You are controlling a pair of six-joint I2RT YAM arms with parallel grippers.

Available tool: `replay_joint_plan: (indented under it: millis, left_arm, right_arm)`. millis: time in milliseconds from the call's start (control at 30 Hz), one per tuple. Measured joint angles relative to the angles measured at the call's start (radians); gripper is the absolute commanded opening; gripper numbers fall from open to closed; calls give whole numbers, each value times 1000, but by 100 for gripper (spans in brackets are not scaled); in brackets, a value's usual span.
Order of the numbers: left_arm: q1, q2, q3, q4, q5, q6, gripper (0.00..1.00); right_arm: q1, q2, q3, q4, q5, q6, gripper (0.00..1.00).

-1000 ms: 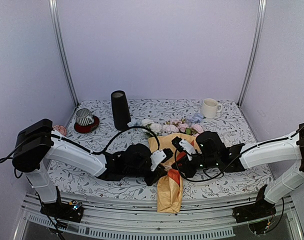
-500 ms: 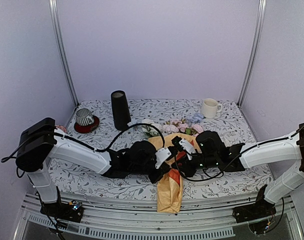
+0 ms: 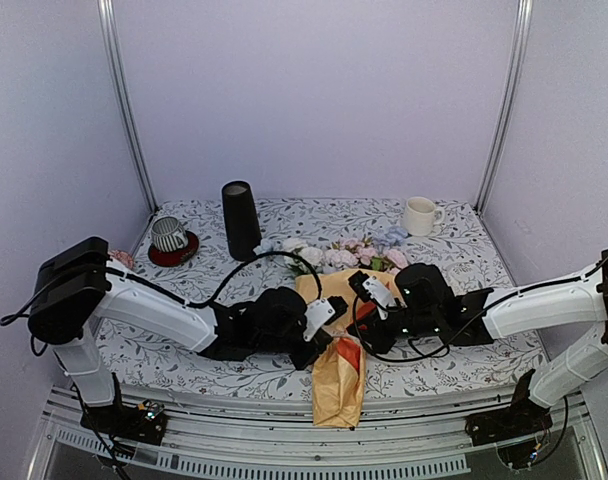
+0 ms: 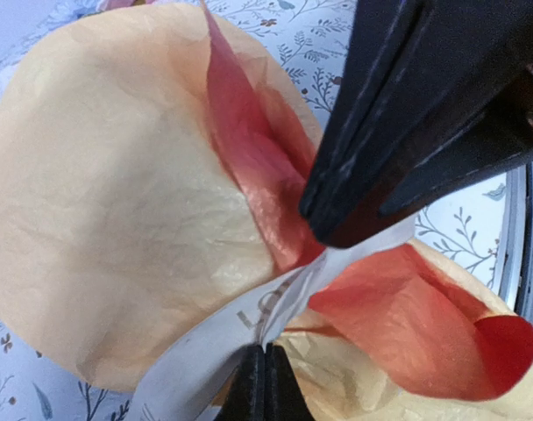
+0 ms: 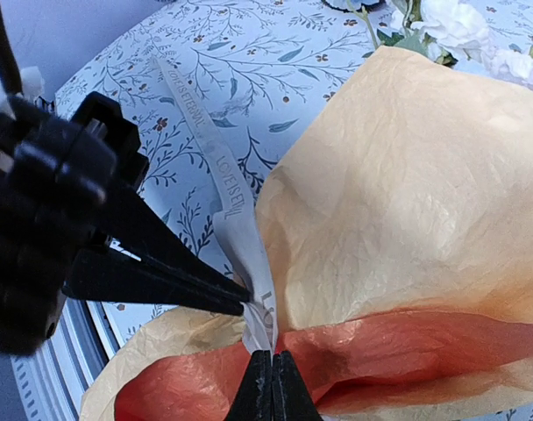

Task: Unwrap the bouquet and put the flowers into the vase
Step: Untie the half-tied ribbon from the folded wrapping paper.

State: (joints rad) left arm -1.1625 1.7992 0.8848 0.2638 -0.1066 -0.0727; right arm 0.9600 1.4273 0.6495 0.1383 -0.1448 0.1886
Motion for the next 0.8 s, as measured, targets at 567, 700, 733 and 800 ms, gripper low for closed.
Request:
replay_joint_plan:
  millis: [567,700,733,800]
  left_arm:
    - [18,-34,-77,2,-60,-138,0]
    - [19,-44,-83,1,-63,-161,0]
    - [19,-48,-84,0,-66,-167,0]
    - [20,-56,-87,0,-68,-176,3]
  right_arm:
    - [-1,-150,-156,-1,91,66,4]
    - [-1,-163,-160,-1,94,74,6]
    - [-1,-164,-160,-2,95,77,7]
    - [-1,-164,-161,-3,97,82,10]
